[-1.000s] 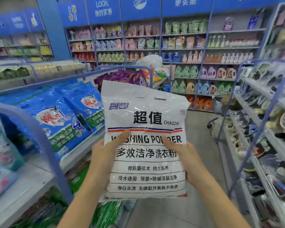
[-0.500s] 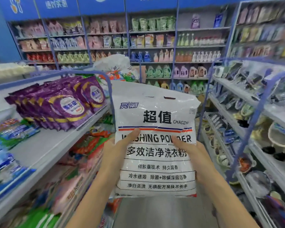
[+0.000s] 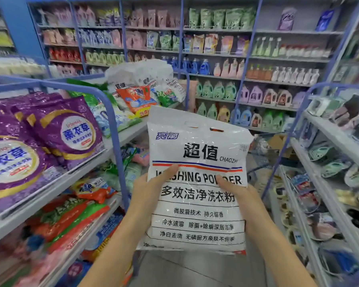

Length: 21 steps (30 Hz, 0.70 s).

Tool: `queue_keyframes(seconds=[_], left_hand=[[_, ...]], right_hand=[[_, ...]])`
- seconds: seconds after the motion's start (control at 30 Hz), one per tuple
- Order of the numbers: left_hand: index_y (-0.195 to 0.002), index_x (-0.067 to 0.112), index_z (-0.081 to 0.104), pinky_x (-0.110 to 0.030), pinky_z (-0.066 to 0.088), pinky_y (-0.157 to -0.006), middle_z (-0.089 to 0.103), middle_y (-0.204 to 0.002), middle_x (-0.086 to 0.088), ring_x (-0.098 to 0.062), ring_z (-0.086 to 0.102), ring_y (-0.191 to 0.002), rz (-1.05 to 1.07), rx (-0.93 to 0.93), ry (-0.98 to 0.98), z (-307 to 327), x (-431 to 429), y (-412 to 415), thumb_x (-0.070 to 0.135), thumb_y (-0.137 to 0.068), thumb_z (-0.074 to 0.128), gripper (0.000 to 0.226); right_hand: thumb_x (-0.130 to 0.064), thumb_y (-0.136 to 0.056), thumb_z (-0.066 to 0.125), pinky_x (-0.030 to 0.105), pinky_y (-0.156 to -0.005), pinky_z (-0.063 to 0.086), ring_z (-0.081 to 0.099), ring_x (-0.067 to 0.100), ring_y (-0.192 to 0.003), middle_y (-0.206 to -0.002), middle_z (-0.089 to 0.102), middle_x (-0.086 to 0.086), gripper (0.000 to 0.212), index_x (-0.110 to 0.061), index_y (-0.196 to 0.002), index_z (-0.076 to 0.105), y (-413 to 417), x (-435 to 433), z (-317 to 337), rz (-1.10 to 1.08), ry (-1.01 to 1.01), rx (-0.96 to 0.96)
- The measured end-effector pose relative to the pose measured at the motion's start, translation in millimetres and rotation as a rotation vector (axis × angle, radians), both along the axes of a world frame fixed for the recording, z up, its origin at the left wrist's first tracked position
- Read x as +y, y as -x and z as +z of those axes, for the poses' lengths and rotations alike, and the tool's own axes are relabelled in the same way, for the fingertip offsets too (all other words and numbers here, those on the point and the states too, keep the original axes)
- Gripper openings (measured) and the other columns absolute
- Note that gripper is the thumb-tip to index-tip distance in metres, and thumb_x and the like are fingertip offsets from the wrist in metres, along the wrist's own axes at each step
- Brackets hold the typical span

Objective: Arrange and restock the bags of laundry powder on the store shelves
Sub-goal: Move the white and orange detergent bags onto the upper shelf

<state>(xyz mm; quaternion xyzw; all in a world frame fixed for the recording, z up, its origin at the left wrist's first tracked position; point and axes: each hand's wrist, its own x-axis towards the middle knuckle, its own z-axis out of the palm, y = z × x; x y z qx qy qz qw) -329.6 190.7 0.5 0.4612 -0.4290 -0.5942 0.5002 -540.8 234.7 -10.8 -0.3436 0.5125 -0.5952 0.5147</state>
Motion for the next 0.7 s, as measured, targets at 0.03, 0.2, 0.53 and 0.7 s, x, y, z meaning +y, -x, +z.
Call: queue_keyframes(seconds=[0.03, 0.2, 0.53, 0.7], left_hand=[[-0.099, 0.031, 0.071, -0.024, 0.057, -0.058, 0.078, -0.077, 0.01, -0.009, 0.075, -0.068, 0.014, -0.006, 0.002, 0, -20, 10, 0.038, -0.082, 0.08, 0.021], [-0.113, 0.024, 0.073, -0.024, 0.057, -0.059, 0.08, -0.09, 0.009, -0.011, 0.077, -0.079, 0.006, 0.004, 0.003, -13, -129, 60, 0.043, -0.078, 0.083, 0.041], [-0.117, 0.027, 0.073, -0.05, 0.057, -0.092, 0.079, -0.102, 0.002, -0.024, 0.077, -0.094, -0.036, -0.027, -0.065, -28, -321, 166, 0.061, -0.062, 0.088, 0.066], [-0.112, 0.027, 0.075, -0.051, 0.055, -0.095, 0.08, -0.101, 0.003, -0.025, 0.076, -0.096, 0.032, -0.041, -0.092, -41, -405, 217, 0.059, -0.065, 0.088, 0.059]], right_hand=[[-0.022, -0.082, 0.082, 0.055, -0.094, 0.057, 0.076, 0.035, -0.1, -0.11, 0.078, 0.013, 0.044, -0.012, -0.123, 0.071, 9, -22, -1, 0.001, -0.007, 0.005], [-0.018, -0.088, 0.076, 0.036, -0.063, 0.064, 0.078, 0.029, -0.089, -0.102, 0.08, 0.011, 0.027, -0.013, -0.114, 0.074, 56, -128, 0, 0.009, -0.017, 0.014], [-0.021, -0.082, 0.079, 0.054, -0.09, 0.058, 0.076, 0.036, -0.098, -0.109, 0.078, 0.013, 0.041, -0.012, -0.121, 0.072, 165, -314, -11, -0.011, -0.066, -0.002], [-0.022, -0.083, 0.079, 0.044, -0.081, 0.059, 0.078, 0.032, -0.091, -0.103, 0.08, 0.011, 0.034, -0.014, -0.115, 0.074, 216, -415, -30, 0.041, -0.112, 0.009]])
